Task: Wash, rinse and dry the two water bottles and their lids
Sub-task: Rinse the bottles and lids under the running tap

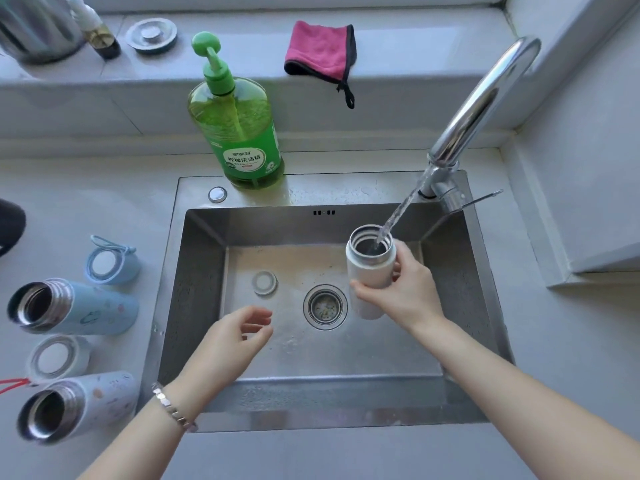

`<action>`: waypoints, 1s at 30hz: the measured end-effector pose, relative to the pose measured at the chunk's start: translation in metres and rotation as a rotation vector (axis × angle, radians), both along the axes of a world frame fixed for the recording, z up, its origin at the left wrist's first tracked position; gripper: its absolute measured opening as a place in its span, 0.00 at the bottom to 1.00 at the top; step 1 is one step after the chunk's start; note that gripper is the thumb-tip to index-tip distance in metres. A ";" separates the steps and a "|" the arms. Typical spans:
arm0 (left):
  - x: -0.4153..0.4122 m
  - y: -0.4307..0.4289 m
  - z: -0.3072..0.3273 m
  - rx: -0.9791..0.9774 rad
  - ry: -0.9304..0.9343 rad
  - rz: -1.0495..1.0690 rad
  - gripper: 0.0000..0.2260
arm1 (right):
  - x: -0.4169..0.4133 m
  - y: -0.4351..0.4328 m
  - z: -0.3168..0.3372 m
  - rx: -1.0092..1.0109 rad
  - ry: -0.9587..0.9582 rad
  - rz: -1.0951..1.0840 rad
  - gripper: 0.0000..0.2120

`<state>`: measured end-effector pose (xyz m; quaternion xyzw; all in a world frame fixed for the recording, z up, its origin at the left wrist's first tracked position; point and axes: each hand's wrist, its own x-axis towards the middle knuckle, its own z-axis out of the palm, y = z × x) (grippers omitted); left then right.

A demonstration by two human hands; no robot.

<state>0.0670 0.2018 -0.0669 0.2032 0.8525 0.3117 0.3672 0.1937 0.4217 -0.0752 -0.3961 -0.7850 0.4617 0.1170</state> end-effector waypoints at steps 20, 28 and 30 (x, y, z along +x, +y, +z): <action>0.021 0.002 -0.003 -0.054 0.005 -0.133 0.06 | 0.032 0.034 0.017 0.369 -1.078 0.624 0.32; 0.023 -0.002 -0.004 -0.069 0.013 -0.162 0.06 | 0.020 0.028 0.011 0.625 -1.433 0.819 0.31; 0.023 0.000 -0.005 -0.068 0.017 -0.170 0.06 | 0.016 0.030 0.013 0.645 -1.441 0.818 0.32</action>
